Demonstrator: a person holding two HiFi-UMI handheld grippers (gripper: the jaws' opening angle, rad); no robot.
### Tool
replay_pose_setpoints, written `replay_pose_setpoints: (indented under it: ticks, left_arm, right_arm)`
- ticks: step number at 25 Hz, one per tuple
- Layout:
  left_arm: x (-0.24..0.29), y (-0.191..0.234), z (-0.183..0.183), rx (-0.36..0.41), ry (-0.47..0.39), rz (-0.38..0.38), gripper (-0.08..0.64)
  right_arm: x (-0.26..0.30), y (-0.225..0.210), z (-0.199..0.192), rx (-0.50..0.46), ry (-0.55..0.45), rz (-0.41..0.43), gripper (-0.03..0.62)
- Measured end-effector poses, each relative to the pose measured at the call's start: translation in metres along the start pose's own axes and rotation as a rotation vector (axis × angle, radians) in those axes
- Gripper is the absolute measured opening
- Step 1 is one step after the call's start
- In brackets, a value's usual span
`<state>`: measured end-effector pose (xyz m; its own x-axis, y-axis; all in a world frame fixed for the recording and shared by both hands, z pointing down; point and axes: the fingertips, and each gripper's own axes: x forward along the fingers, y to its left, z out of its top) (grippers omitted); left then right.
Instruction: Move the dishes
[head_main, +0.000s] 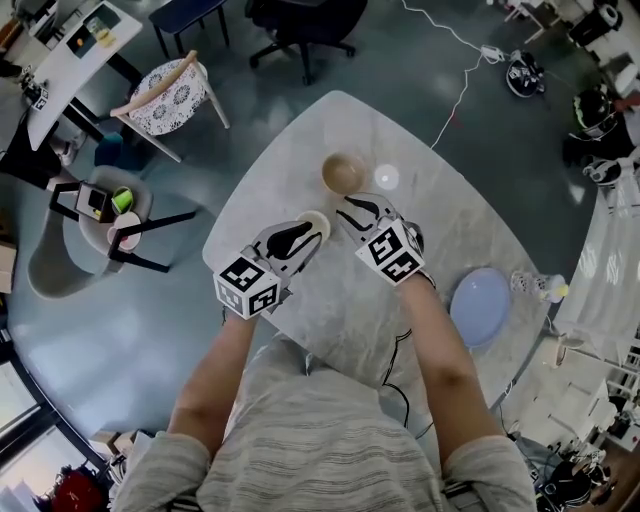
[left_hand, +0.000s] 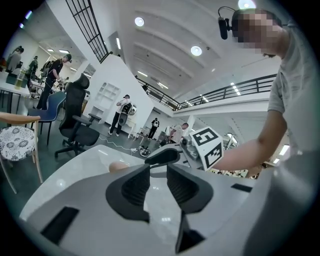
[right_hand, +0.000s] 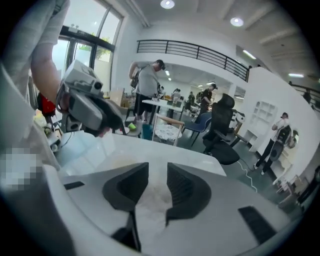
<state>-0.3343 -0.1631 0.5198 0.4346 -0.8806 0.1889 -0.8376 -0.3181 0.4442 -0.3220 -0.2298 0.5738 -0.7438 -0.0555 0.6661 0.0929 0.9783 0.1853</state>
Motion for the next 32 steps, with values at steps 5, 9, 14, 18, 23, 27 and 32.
replay_pose_setpoints:
  ticks: [5, 9, 14, 18, 23, 27, 32]
  left_arm:
    - [-0.001, 0.003, -0.007, -0.001, 0.013, 0.005, 0.117]
    - [-0.002, 0.008, -0.012, -0.005, 0.024, 0.019, 0.129]
    - [-0.008, 0.020, -0.016, 0.004, 0.050, 0.036, 0.148]
    - [-0.012, 0.025, -0.023, 0.003, 0.067, 0.041, 0.164]
    - [-0.016, 0.026, -0.028, -0.004, 0.078, 0.040, 0.167]
    - [-0.015, 0.023, -0.031, 0.002, 0.089, 0.030, 0.167]
    - [-0.013, 0.018, -0.032, 0.006, 0.101, 0.007, 0.167]
  right_arm:
    - [0.025, -0.008, -0.020, -0.140, 0.138, 0.027, 0.137]
    - [0.042, -0.011, -0.039, -0.208, 0.223, 0.044, 0.137]
    - [0.062, -0.014, -0.062, -0.266, 0.334, 0.060, 0.138]
    - [0.074, -0.016, -0.076, -0.306, 0.403, 0.070, 0.138]
    - [0.087, -0.019, -0.085, -0.325, 0.451, 0.063, 0.124]
    - [0.092, -0.021, -0.091, -0.332, 0.481, 0.045, 0.071]
    - [0.091, -0.025, -0.094, -0.360, 0.505, 0.018, 0.035]
